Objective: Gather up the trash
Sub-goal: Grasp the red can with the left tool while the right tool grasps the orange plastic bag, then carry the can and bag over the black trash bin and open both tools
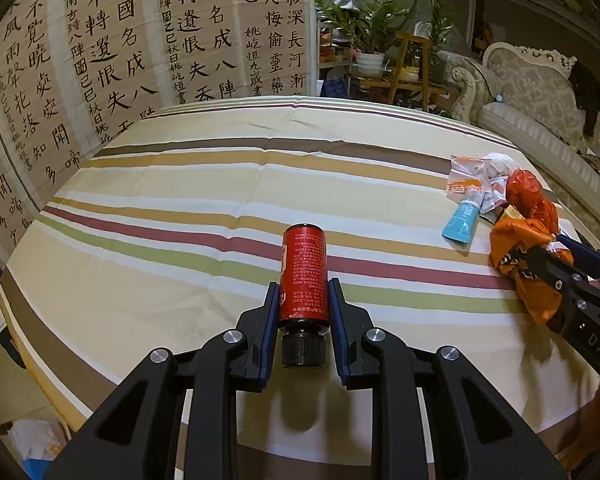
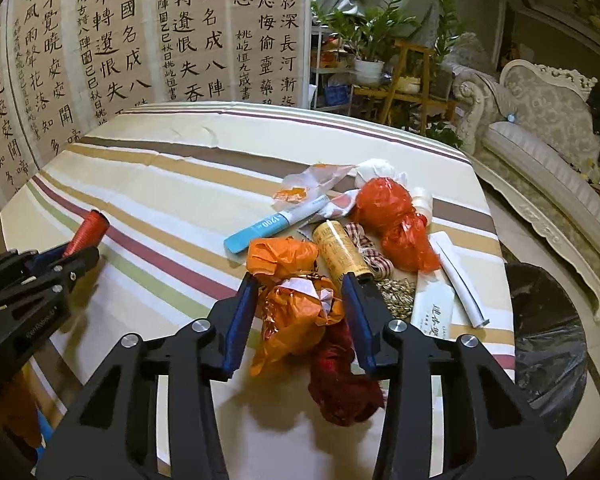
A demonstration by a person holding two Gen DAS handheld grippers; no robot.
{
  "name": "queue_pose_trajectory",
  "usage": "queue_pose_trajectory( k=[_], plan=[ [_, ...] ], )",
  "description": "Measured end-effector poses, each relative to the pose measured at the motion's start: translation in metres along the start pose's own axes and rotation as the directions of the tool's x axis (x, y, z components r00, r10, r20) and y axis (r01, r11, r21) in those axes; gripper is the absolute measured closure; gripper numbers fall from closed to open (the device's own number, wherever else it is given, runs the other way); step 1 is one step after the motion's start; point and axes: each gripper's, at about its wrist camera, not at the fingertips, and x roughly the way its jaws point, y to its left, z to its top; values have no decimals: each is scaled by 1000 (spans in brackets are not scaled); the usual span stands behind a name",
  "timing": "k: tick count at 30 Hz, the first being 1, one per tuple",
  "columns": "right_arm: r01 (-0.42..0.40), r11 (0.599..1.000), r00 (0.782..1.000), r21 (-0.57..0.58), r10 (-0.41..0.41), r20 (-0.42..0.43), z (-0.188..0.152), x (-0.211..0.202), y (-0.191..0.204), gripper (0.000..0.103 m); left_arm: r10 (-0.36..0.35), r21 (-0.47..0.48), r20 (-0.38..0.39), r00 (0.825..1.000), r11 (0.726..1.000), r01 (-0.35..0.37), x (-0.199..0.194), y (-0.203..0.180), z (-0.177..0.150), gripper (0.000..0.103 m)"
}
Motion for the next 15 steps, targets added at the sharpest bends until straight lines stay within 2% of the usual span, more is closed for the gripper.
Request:
queue_pose_trajectory(
  k=[7,15],
  plan=[
    [0,1000,998,10,-1,59,4,-17,-3,66,-22,-7,21,1000,1000,22,-5,-5,1,78],
    [52,997,992,62,-58,108,3,-46,-38,66,-70,5,83,994,998,70,-21,-28,7,78]
  ],
)
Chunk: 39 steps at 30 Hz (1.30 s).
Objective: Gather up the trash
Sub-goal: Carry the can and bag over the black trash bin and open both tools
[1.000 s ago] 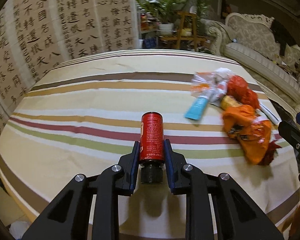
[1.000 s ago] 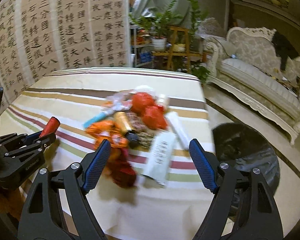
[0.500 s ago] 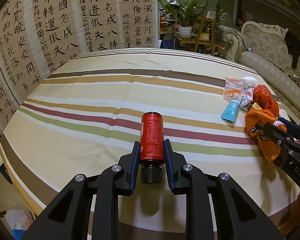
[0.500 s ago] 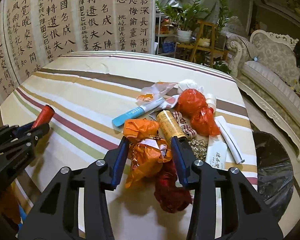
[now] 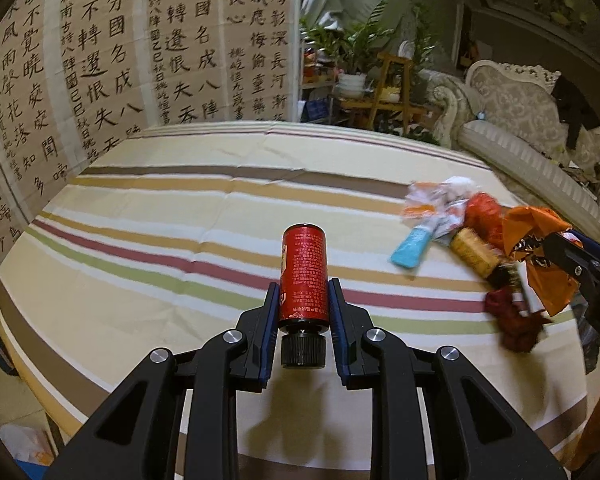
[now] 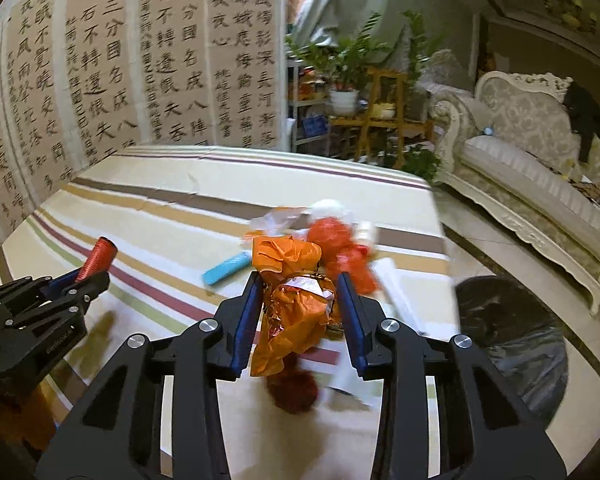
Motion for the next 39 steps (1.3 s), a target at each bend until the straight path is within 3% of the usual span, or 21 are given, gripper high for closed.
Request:
queue_pose_trajectory(
  k=[9,20,29,39],
  plan=[
    [112,988,994,107,-112,-10,-22,-19,-68,66,-93,76,28,995,993,91,-12,-62,0,78],
    [246,942,969,230,-246,-30,-59,-34,-148,66,-223,217,1,975,952,217,-13,-160,-6,78],
    [314,908,948,278,-316,-39,-76,-32,-193,66,-253,306,9,968,922,238,-5,-224,-7,78],
    [341,891,938,300,-345,-42,-77,-24,-223,65,-250,335,-9,968,911,239,15,-270,-2,78]
  ],
)
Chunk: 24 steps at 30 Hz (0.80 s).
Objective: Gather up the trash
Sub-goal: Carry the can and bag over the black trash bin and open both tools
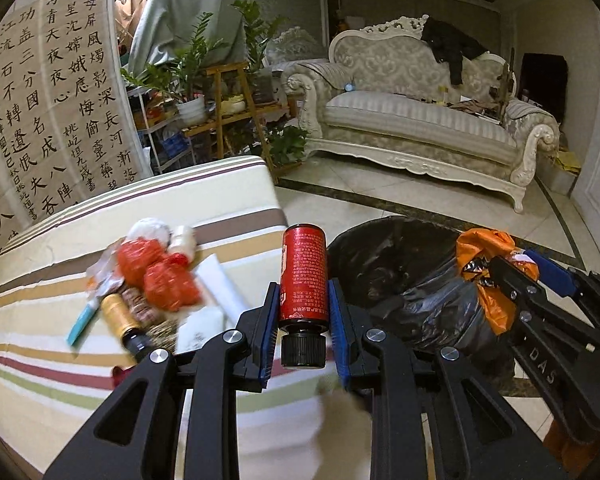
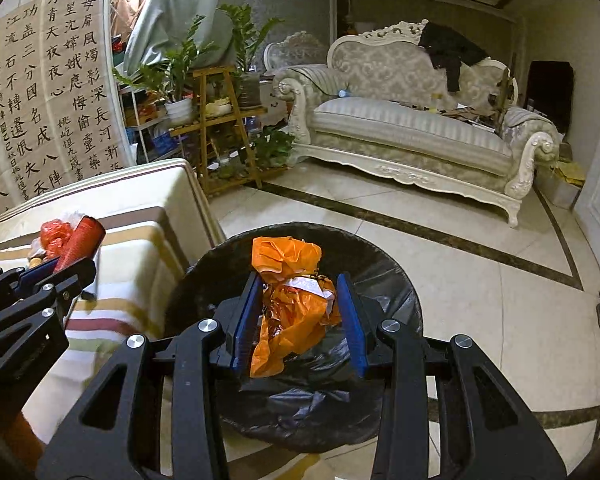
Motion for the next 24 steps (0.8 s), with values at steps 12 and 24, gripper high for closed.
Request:
queue_pose_trajectory(
  k=[12,24],
  plan=[
    [21,999,999,39,-20,-37,2,32,-19,64,24,44,-21,999,999,-23,30,-25,12,69],
    [41,997,999,64,-39,-26,2,25,-25,49,39,26,-1,999,999,-39,23,-17,12,31]
  ],
)
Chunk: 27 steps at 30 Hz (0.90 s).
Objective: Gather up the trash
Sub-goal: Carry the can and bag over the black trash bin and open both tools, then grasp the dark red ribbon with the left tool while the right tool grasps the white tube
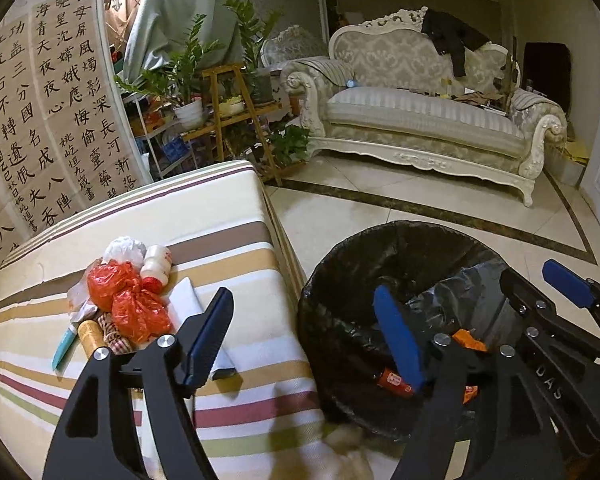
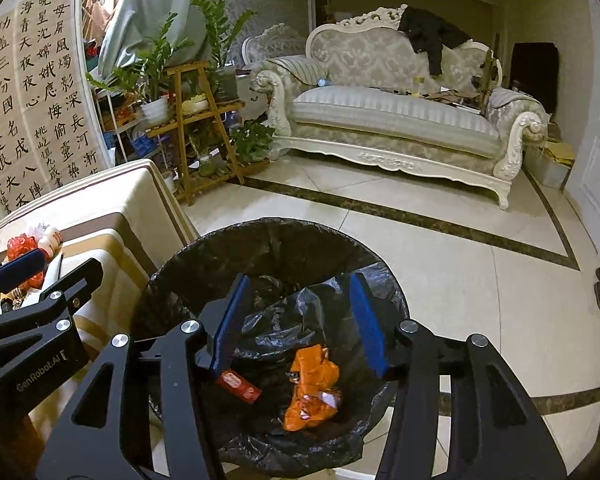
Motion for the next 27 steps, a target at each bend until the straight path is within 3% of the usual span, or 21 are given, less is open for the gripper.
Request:
queue_pose_trajectory(
  k=[12,27],
  plan=[
    [-46,999,999,-23,46,-8,-8,-21,24,45,20,-32,-18,1000,999,-20,-22,31,-12,30],
    [-153,985,988,-81,150,-37,-26,-42,75,45,113,-124,-63,992,985,-121,-52,98,-52,30]
  ],
)
